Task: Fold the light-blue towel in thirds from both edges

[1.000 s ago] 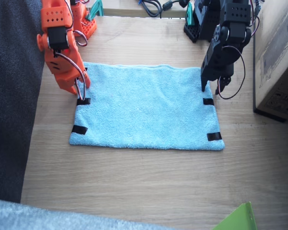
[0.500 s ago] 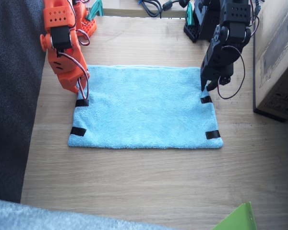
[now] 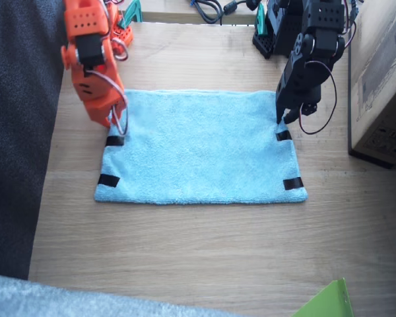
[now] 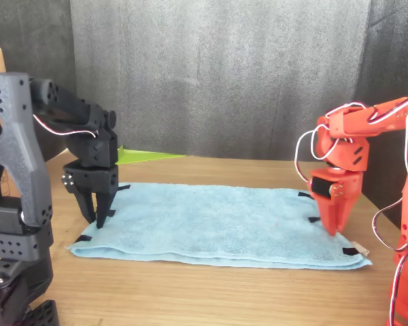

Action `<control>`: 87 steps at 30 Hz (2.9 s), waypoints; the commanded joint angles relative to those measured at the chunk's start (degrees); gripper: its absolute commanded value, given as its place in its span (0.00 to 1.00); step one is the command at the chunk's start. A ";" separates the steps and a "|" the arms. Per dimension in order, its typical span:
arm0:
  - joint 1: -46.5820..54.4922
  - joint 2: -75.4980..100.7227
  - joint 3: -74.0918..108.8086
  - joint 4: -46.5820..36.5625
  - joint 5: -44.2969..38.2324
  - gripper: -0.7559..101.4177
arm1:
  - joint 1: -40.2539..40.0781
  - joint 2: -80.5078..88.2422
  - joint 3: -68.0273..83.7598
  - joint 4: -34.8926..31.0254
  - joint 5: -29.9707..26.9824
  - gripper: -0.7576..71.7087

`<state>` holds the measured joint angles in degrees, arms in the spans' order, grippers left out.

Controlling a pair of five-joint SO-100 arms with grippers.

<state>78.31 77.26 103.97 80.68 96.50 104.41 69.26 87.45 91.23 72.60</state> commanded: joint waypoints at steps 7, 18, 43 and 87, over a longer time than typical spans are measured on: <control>0.88 2.11 0.70 0.09 0.97 0.01 | 6.77 3.78 -15.03 12.57 1.67 0.01; 0.88 2.11 0.79 0.00 1.05 0.01 | 15.12 -3.16 -30.59 20.13 1.23 0.01; 1.14 3.25 1.93 -0.62 0.18 0.01 | 29.97 -17.58 -54.67 20.30 -0.09 0.08; -6.33 14.94 -12.83 16.52 2.81 0.01 | 7.21 -11.07 -39.73 20.04 1.41 0.38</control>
<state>73.21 90.00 94.22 95.01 98.61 110.83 55.81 47.20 110.39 73.39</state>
